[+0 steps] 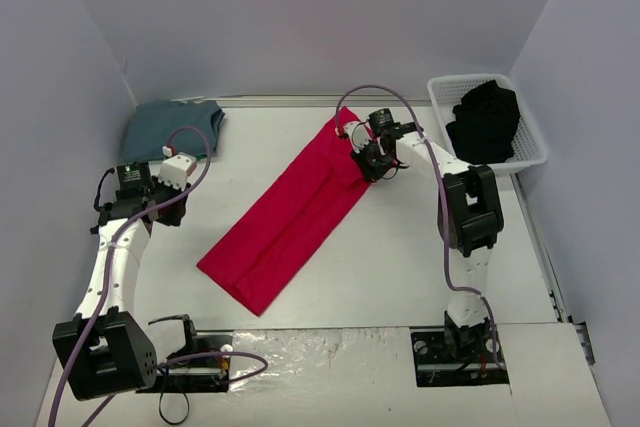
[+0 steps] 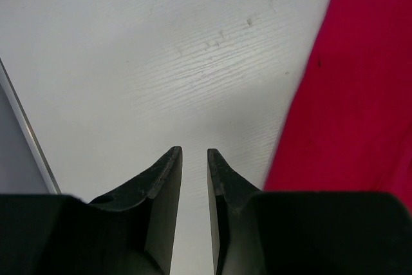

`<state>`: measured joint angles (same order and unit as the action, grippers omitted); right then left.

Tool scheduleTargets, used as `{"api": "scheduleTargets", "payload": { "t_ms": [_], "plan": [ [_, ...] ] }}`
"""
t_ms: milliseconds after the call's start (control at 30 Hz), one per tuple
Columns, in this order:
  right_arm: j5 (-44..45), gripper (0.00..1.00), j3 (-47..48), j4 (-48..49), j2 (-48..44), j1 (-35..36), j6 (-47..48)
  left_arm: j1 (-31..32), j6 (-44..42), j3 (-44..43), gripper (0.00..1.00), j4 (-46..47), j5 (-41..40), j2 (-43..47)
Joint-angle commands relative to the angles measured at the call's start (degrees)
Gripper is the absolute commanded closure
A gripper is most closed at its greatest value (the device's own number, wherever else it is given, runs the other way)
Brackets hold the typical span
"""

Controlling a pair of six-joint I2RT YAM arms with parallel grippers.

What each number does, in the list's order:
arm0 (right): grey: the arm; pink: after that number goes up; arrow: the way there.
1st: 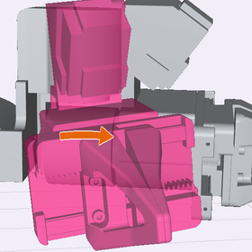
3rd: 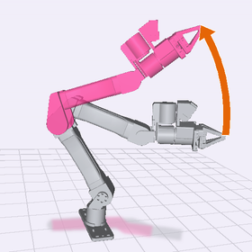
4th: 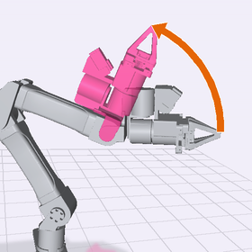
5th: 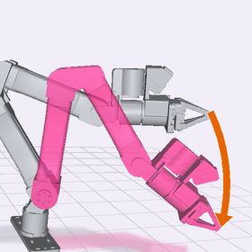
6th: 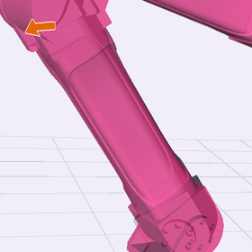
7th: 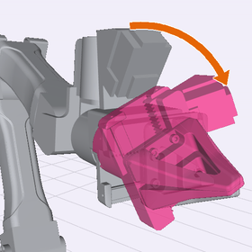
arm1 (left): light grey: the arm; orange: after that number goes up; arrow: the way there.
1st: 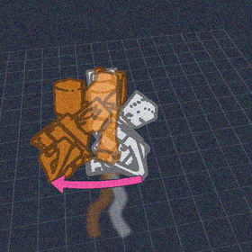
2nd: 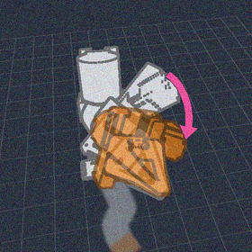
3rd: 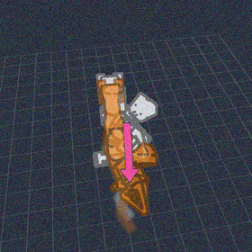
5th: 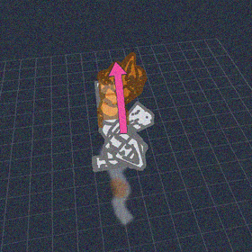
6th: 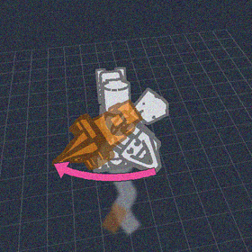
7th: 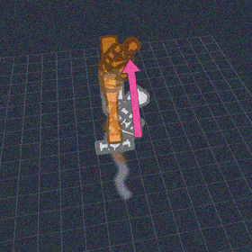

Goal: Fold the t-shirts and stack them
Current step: Rotate the tshirt 90 degrees

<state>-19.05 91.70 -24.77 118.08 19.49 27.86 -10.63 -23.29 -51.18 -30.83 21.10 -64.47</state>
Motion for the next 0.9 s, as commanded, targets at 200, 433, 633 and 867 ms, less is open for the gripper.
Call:
{"api": "scheduleTargets", "payload": {
  "t_ms": [200, 433, 633, 867],
  "plan": [
    [1.91, 1.00, -2.23, -2.29, 2.24, -1.46, 0.62, -0.44, 0.61, -0.68, 0.78, -1.07, 2.71, 0.13],
    [2.61, 1.00, -2.58, -3.00, 4.43, -2.96, 1.32, -0.44, 0.53, -0.68, 0.78, -1.16, 3.51, -0.57],
    [2.00, 1.00, 0.75, -3.79, 8.47, -4.37, 1.50, -0.44, 0.26, -0.59, 0.78, -1.43, 4.47, -0.31],
    [1.38, 1.00, 10.24, -6.42, 15.94, -4.11, 1.59, -0.35, 0.26, -0.68, 0.78, -1.43, 4.82, -0.66]
  ]
}}
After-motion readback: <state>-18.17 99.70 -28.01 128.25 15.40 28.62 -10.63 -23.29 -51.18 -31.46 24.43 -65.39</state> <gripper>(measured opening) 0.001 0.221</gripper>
